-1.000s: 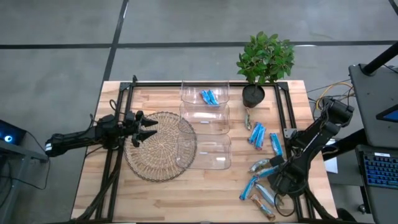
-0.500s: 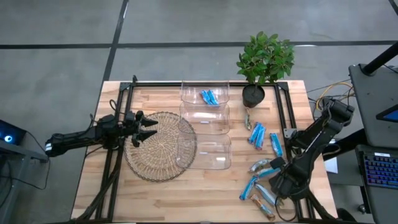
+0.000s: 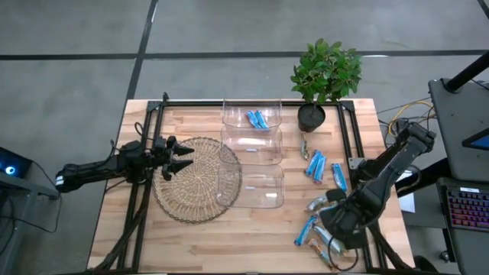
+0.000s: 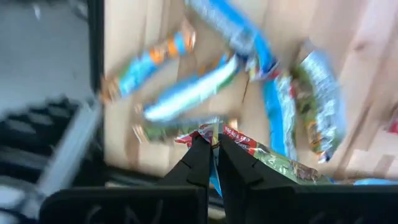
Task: Pick and place Granola Bars by type
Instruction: Put the red granola bar into the top transparent bin
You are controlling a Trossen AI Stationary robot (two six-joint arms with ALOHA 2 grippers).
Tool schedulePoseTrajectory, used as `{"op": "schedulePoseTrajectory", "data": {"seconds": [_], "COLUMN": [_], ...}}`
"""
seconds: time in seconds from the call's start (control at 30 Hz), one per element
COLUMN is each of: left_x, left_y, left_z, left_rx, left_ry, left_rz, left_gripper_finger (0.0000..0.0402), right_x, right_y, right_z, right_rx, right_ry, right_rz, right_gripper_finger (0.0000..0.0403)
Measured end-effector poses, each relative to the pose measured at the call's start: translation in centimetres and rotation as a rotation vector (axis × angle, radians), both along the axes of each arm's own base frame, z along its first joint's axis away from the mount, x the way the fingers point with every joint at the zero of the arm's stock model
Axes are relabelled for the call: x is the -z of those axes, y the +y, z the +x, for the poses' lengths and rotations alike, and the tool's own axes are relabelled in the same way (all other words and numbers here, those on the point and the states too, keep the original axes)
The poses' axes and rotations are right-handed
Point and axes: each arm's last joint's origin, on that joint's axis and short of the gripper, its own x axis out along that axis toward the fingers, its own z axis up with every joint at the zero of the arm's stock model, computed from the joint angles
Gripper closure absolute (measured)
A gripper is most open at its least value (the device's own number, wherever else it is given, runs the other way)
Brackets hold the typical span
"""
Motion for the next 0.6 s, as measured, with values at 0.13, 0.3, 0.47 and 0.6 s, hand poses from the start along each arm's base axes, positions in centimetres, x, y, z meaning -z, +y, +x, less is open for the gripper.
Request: {"op": "schedulePoseTrajectory", "data": {"seconds": [0.13,0.3,0.47,0.6], "left_x": [0.0,0.0,0.0,0.0], "left_y": [0.0,0.0,0.0,0.0], "left_z": [0.0,0.0,0.0,0.0], "left_rx": [0.000,0.000,0.001,0.001], "left_ry": [0.000,0.000,0.000,0.000], "left_rz": [0.000,0.000,0.000,0.000], "left_gripper_finger": [0.0140,0.0140,0.0140,0.0140], "right_x": [-2.5,-5.6,-7.7,-8.7], "right_y": [-0.6,-1.5,-2.4,-3.1], "right_z": [1.5,3.1,4.6,6.1], "right_rx": [0.123,0.243,0.267,0.185], "right_ry": [-0.065,-0.168,-0.251,-0.335], "right_rz": [0.056,0.121,0.143,0.128], "right_gripper_finger": [0.0394,0.0395,0.0395,0.0395]}}
